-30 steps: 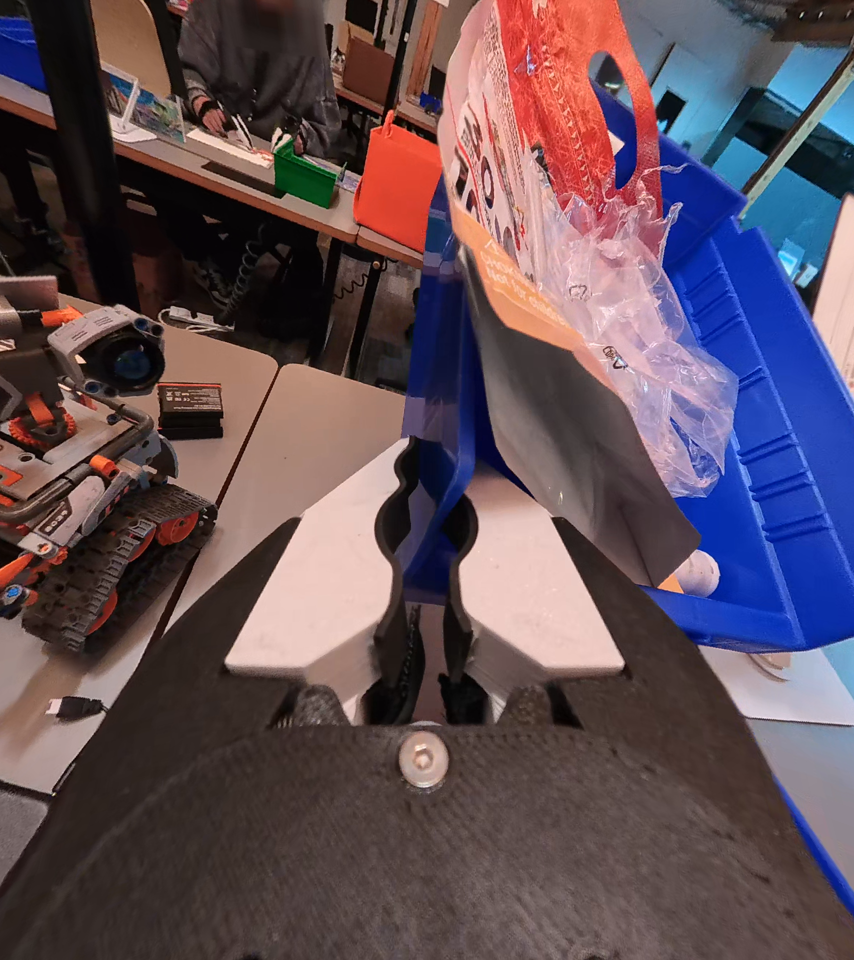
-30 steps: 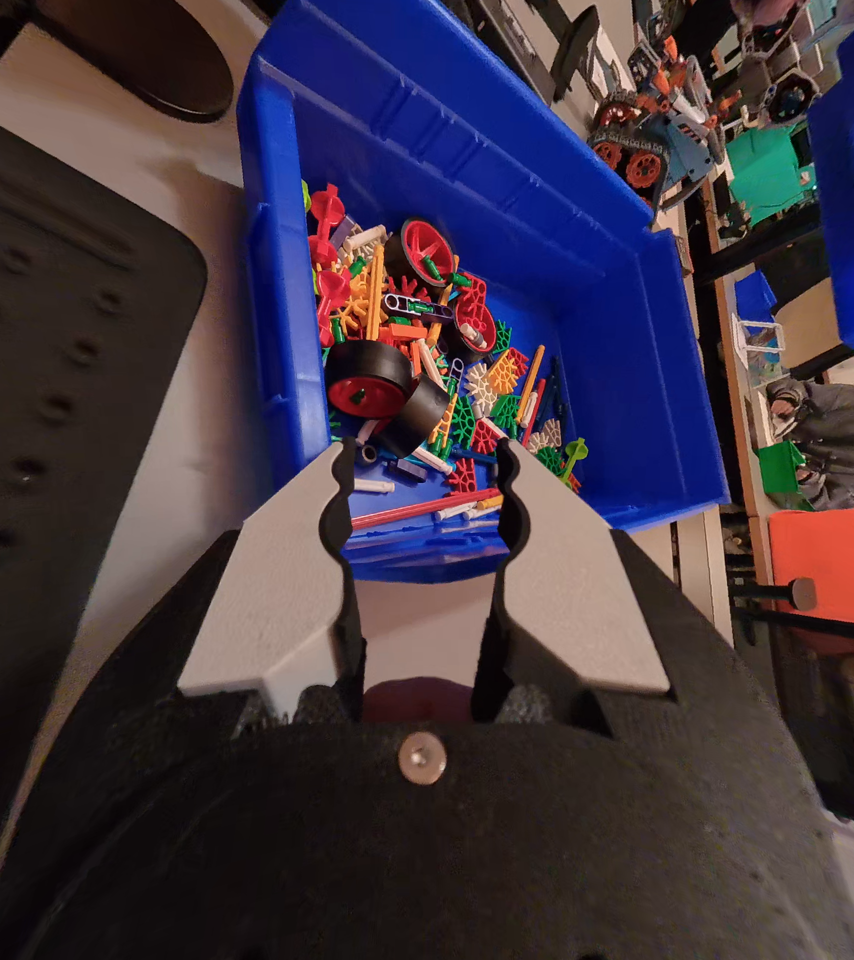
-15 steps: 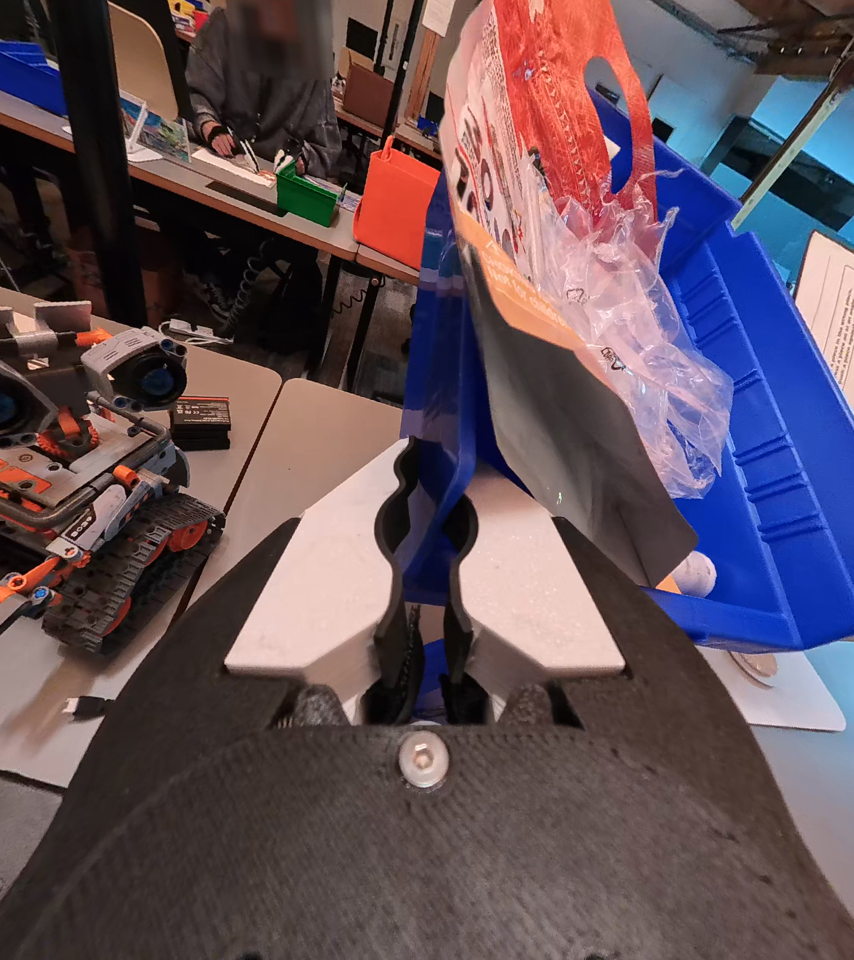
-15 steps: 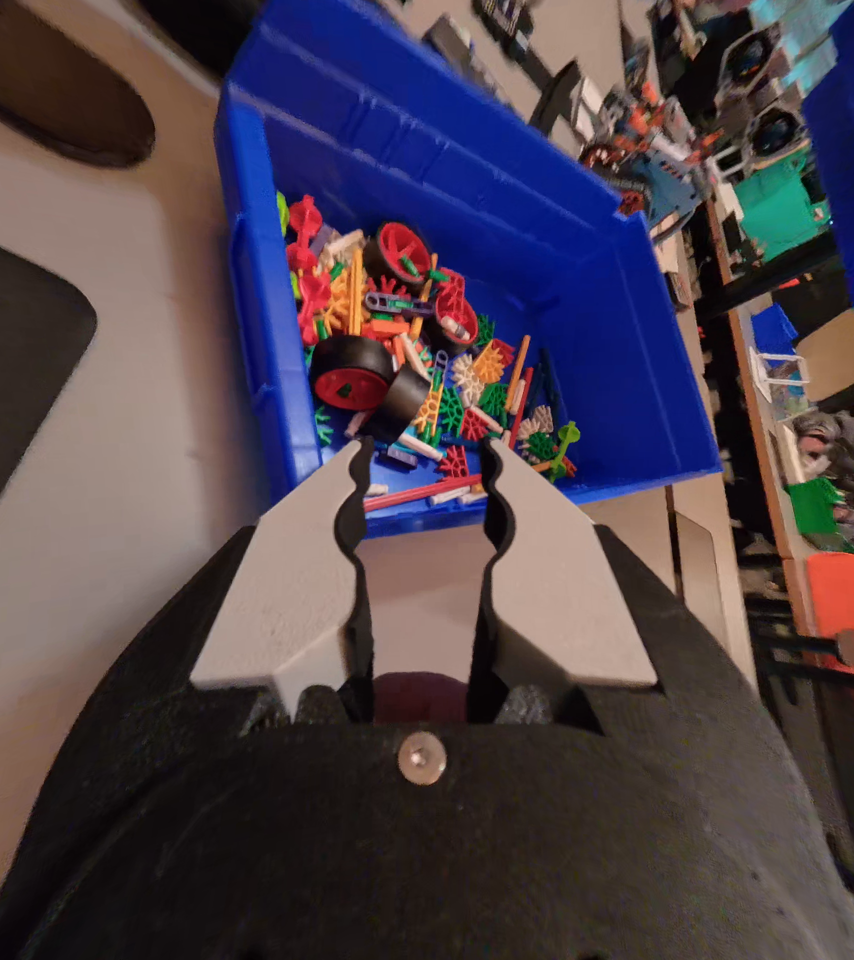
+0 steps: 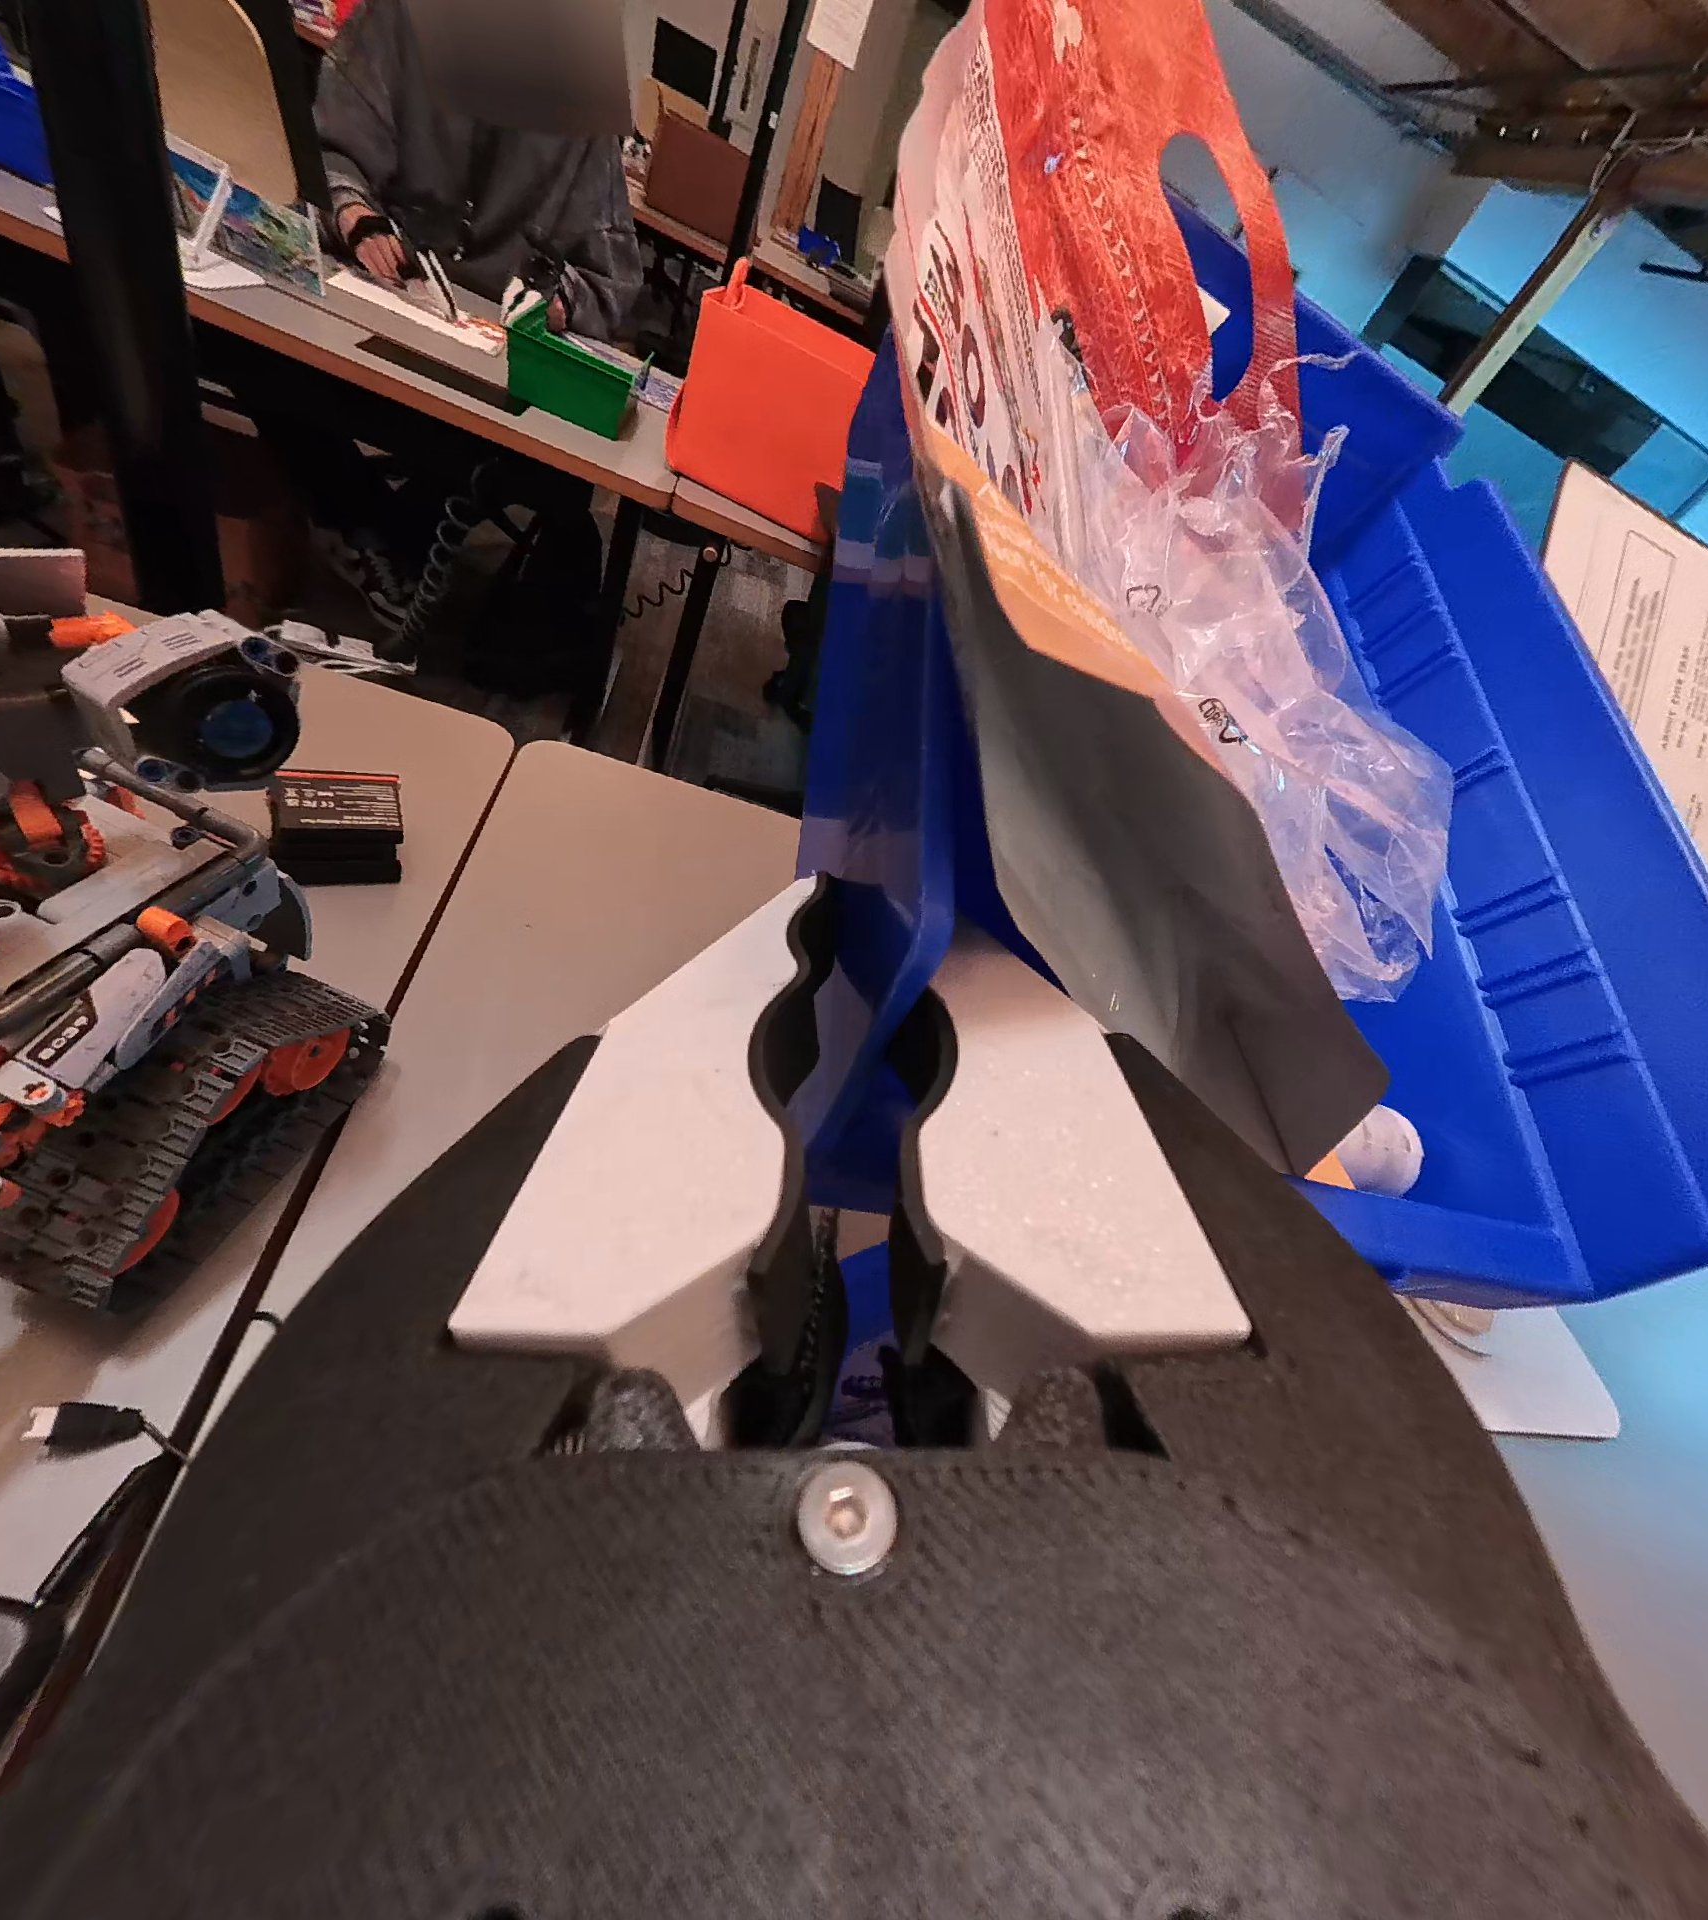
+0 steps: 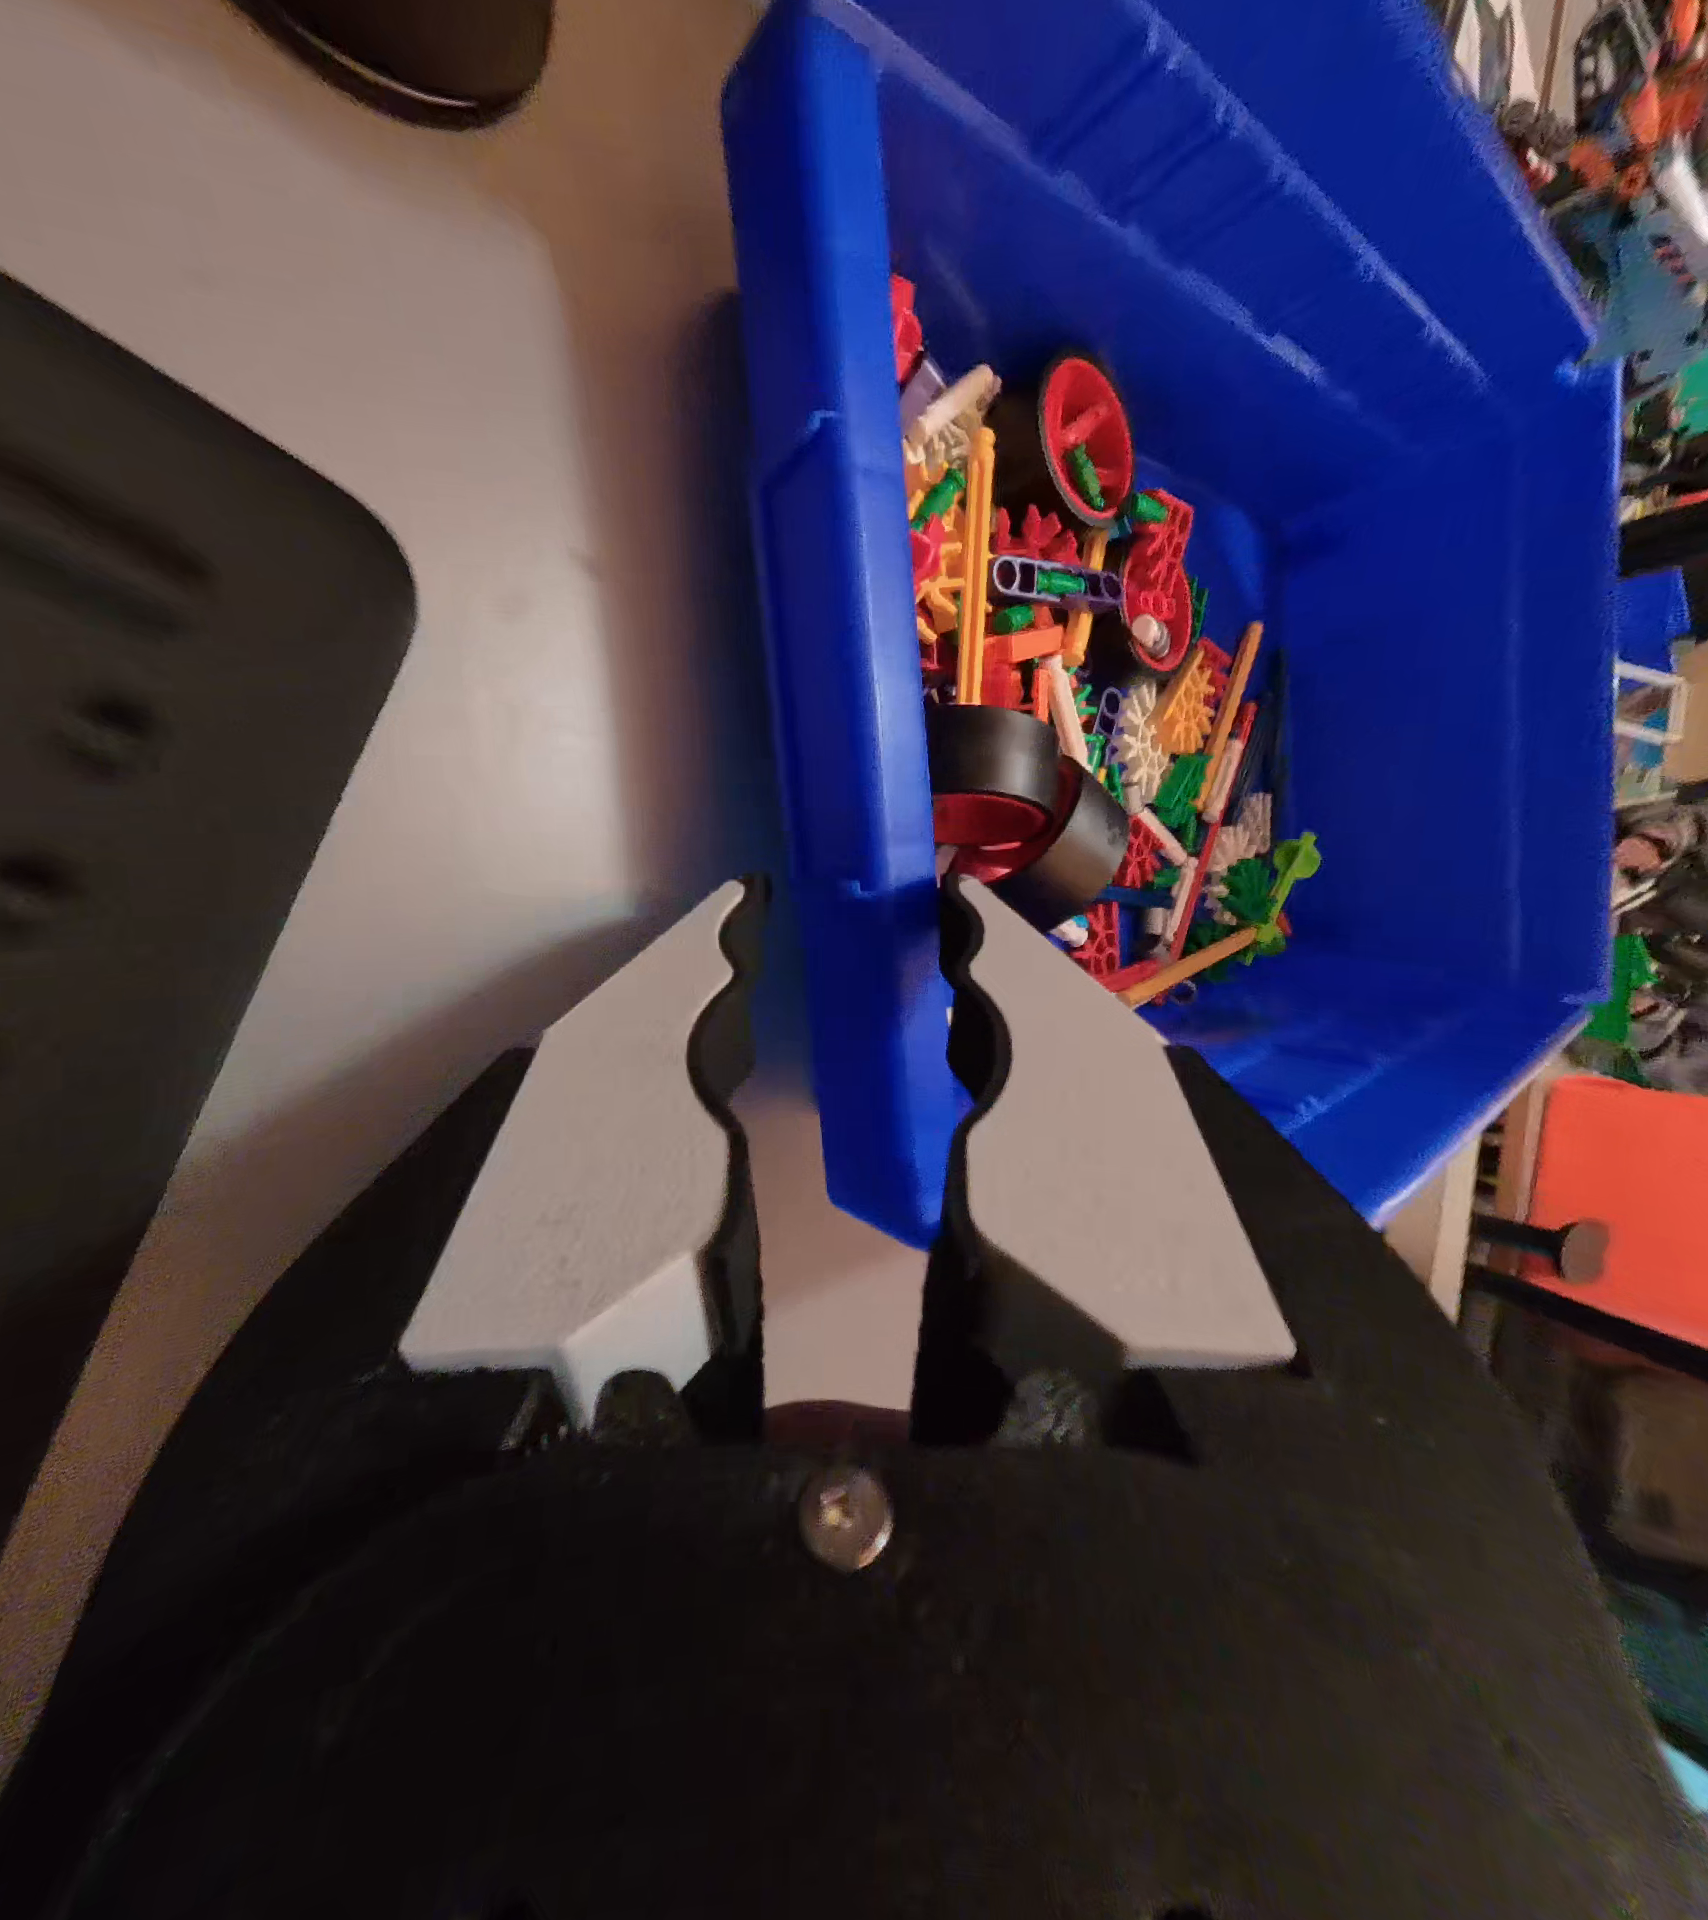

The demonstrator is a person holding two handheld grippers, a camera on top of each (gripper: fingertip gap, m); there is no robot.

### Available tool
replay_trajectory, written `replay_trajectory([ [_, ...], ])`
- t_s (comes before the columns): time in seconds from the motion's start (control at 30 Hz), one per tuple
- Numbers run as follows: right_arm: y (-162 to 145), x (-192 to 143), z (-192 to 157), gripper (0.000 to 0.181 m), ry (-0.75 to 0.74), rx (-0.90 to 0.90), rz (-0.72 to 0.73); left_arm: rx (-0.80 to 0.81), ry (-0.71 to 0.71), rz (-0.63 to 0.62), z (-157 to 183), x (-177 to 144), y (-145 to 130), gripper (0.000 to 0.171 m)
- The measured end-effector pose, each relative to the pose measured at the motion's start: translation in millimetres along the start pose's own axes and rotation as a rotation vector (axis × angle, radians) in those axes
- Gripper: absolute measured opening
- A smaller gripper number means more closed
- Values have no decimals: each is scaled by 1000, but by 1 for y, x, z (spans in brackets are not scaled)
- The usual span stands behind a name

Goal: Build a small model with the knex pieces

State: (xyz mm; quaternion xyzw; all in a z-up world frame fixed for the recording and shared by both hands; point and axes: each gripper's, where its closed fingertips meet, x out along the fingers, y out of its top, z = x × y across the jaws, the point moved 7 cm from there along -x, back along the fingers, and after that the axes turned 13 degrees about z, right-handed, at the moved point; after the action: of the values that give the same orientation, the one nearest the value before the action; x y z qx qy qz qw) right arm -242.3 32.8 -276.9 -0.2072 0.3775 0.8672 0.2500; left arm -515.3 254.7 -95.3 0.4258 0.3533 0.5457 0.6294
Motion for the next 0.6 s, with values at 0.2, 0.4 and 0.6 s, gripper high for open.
replay_trajectory([
  [0.2, -8, 24, 5, 31, -45, -2, -64, -2, -10, 5, 13, 3, 3, 4],
  [0.4, -6, 46, 22, 29, -101, 29, -124, 4, -33, 3, 28, 3, 6, 4],
  [0.6, -1, 77, 44, 28, -170, 143, -183, -8, -28, 16, 39, 2, 10, 4],
])
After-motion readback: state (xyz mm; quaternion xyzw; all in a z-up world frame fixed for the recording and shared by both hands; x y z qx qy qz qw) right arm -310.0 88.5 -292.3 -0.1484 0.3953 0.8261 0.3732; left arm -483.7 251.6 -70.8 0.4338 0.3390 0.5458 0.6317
